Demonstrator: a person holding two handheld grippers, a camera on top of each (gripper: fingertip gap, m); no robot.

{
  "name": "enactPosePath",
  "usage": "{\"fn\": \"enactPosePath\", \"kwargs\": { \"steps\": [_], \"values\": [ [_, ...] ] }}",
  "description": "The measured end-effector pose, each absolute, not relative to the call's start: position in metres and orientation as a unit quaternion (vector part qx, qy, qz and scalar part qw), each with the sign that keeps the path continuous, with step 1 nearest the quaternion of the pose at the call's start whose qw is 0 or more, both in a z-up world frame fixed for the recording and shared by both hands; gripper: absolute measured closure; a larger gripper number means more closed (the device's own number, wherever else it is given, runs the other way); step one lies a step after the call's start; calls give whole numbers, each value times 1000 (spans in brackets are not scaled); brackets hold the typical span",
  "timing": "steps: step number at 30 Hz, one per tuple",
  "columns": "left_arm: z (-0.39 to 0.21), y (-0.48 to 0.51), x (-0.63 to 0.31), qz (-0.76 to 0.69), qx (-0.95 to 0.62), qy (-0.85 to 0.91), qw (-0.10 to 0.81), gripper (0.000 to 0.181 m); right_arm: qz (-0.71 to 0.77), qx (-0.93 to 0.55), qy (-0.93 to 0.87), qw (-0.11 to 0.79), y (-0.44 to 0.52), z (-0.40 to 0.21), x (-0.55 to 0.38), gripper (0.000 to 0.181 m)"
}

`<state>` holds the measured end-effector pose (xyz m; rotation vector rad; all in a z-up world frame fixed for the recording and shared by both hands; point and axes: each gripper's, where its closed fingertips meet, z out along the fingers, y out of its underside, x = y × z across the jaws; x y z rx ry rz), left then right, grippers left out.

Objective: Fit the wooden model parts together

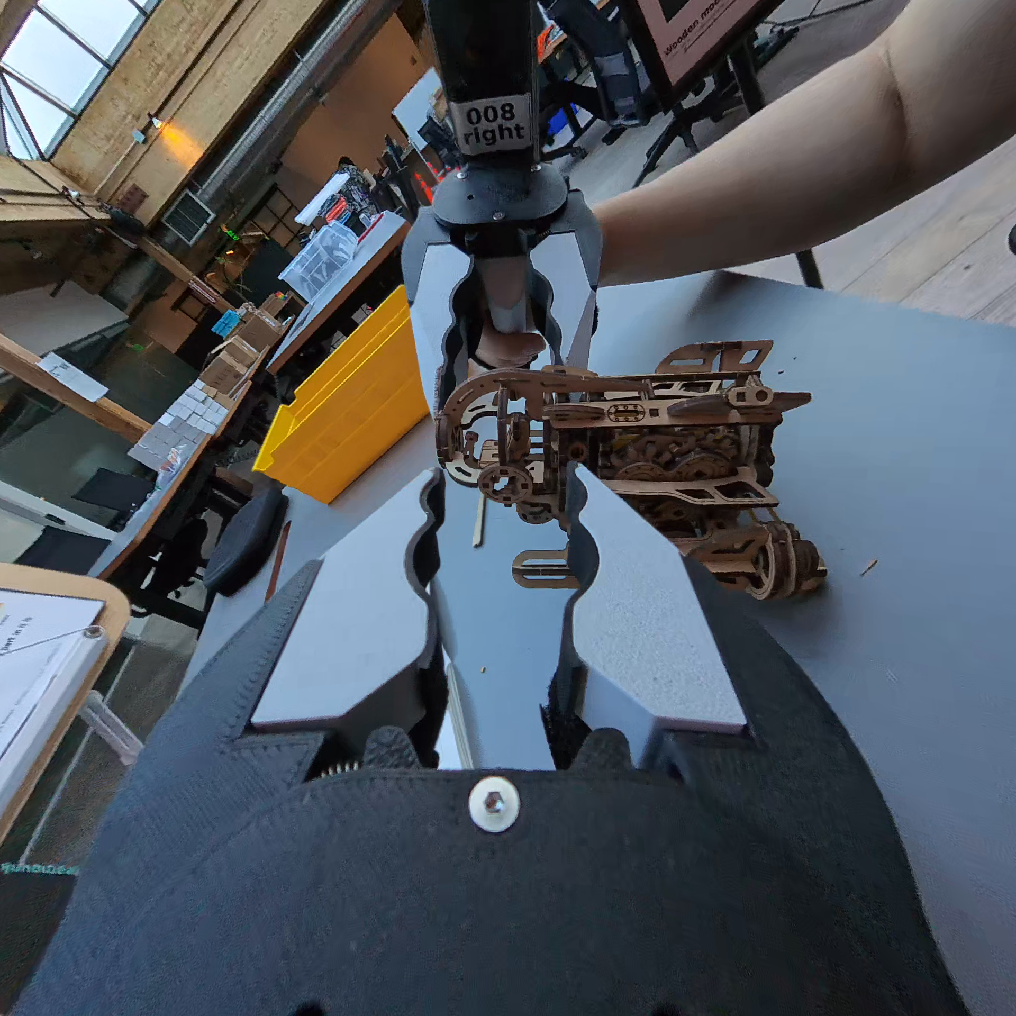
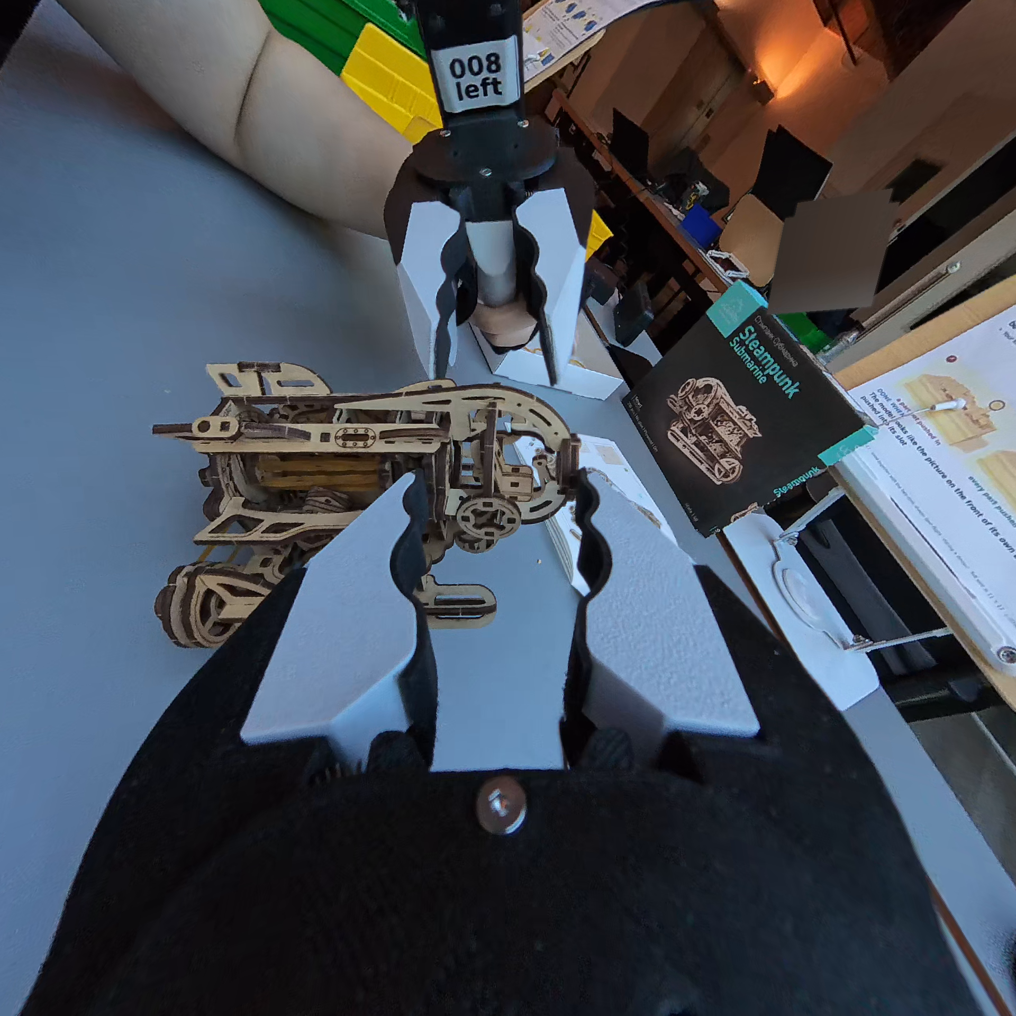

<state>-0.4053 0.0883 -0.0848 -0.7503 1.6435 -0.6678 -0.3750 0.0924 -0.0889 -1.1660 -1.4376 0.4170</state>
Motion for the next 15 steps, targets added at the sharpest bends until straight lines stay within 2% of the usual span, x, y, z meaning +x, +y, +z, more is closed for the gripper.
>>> {"fn": "enactPosePath", "kwargs": {
  "steps": [3, 7, 9, 13, 15],
  "values": [
    [-86, 92, -406, -298, -333, 694, 565, 143, 192, -505, -607, 583, 95, -91, -374, 129],
    [-78, 82, -408, -289, -289, 697, 590, 164, 190, -506, -605, 585, 96, -92, -375, 129],
    [-80, 78, -408, -285, -291, 707, 578, 162, 188, -501, -604, 591, 95, -91, -374, 128],
    [-86, 73, -408, -286, -305, 715, 560, 171, 179, -485, -605, 606, 91, -86, -376, 129],
    [-87, 71, -407, -278, -309, 712, 566, 167, 172, -480, -605, 611, 91, -86, -376, 129]
  ]
}}
